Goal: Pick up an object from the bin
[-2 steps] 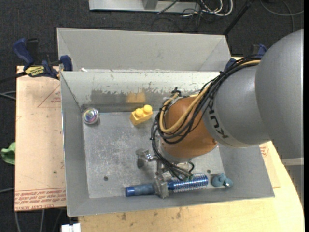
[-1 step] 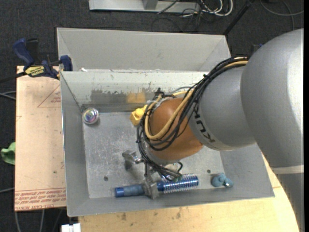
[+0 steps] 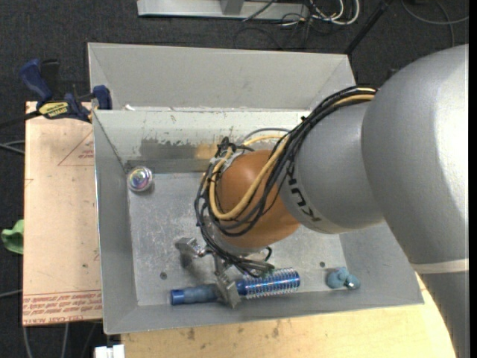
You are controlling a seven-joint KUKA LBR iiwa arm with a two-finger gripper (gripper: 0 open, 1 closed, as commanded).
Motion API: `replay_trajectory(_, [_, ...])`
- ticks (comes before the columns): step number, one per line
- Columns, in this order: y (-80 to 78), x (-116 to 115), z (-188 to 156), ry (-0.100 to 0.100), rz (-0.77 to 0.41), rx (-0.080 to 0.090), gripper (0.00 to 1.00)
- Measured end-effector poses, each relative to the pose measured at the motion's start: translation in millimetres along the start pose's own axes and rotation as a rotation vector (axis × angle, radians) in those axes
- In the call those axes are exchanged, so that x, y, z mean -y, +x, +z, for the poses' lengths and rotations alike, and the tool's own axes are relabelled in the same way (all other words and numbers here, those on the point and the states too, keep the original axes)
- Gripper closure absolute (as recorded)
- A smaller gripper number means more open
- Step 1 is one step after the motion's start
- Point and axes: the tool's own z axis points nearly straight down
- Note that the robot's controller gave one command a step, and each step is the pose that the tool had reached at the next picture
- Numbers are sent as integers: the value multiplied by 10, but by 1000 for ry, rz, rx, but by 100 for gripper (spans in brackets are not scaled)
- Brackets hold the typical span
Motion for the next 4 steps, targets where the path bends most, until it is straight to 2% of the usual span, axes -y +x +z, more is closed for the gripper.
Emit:
replay_trajectory(1, [515, 636, -194, -4, -40, -13, 0])
replay_trajectory(2, [368, 464, 10, -1, -187, -2, 0])
replay_trajectory(3, [398, 445, 31, -8, -183, -10, 100])
replay_trajectory(4, [362, 774, -850, -4, -190, -10, 100])
